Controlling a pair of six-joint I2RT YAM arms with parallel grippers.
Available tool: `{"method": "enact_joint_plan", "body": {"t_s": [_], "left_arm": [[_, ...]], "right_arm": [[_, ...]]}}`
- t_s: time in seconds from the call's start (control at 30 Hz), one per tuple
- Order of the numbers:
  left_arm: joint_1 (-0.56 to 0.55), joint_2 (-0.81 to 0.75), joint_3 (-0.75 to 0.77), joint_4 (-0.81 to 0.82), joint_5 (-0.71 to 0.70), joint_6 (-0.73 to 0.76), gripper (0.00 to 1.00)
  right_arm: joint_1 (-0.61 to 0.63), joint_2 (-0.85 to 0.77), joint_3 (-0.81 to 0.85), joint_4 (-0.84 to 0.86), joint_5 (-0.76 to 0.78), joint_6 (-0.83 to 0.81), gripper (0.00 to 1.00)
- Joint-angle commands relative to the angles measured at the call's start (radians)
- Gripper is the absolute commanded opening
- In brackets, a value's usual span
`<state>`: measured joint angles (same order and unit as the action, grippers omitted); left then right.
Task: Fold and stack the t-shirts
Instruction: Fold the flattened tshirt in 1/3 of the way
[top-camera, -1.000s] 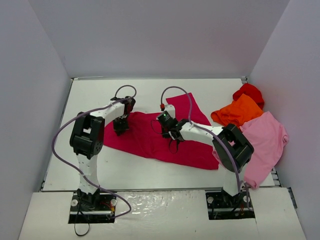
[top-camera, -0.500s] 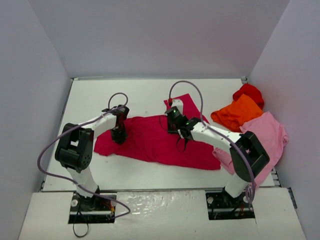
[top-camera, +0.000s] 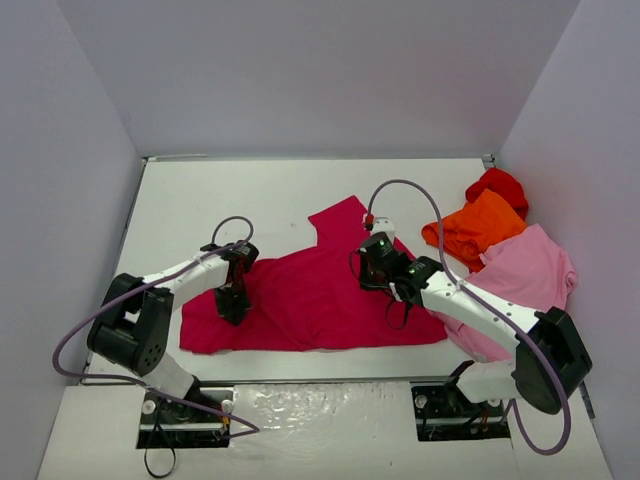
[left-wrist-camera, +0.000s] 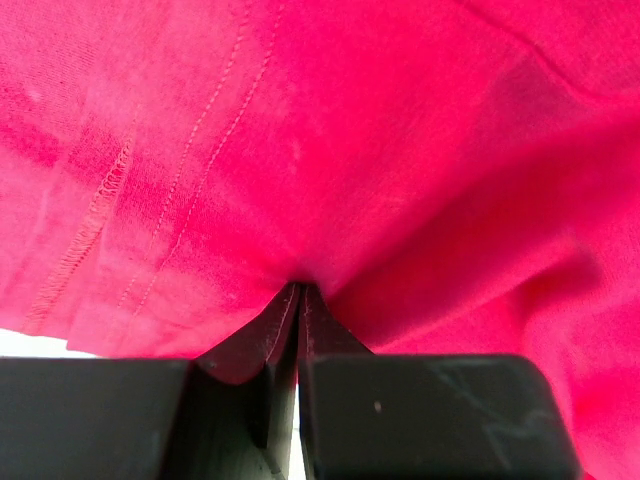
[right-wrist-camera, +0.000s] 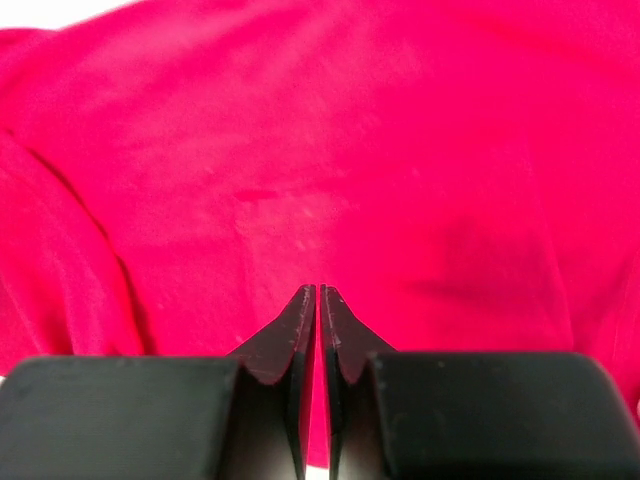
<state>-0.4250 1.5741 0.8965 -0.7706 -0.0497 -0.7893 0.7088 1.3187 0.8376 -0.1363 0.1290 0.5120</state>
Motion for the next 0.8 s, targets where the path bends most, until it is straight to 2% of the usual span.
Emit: {"method": "enact_joint_plan", "body": {"t_s": [0.0,0.2,0.27,0.4,0.63,0.77], "left_arm": [[-0.010,-0.071,-0.003,-0.155,-0.077,-0.033,0.00],[-0.012,-0.104,0.028,-0.177,-0.101,-0.038,0.00],[-0.017,-0.098,0.041,-0.182,-0.102,-0.038,0.00],[-0.029,-0.081,0.061,-0.197,-0.113,-0.036,0.00],[-0.042,-0.068,0.069,-0.198,-0.127,-0.038,0.00],[-0.055,-0.054,0.078,-0.195,-0.135,-0.036,0.00]], "right_arm": [[0.040,-0.060,-0.075,-0.019,-0.115,0.054,0.14],[0.073,-0.070,-0.136,-0.013,-0.155,0.085,0.38],[0.113,-0.061,-0.139,-0.006,-0.166,0.100,0.42],[0.204,-0.055,-0.164,-0.005,-0.149,0.138,0.41],[0.216,-0.075,-0.235,-0.004,-0.205,0.175,0.41],[0.219,-0.082,-0.266,-0.007,-0.168,0.176,0.41]]}}
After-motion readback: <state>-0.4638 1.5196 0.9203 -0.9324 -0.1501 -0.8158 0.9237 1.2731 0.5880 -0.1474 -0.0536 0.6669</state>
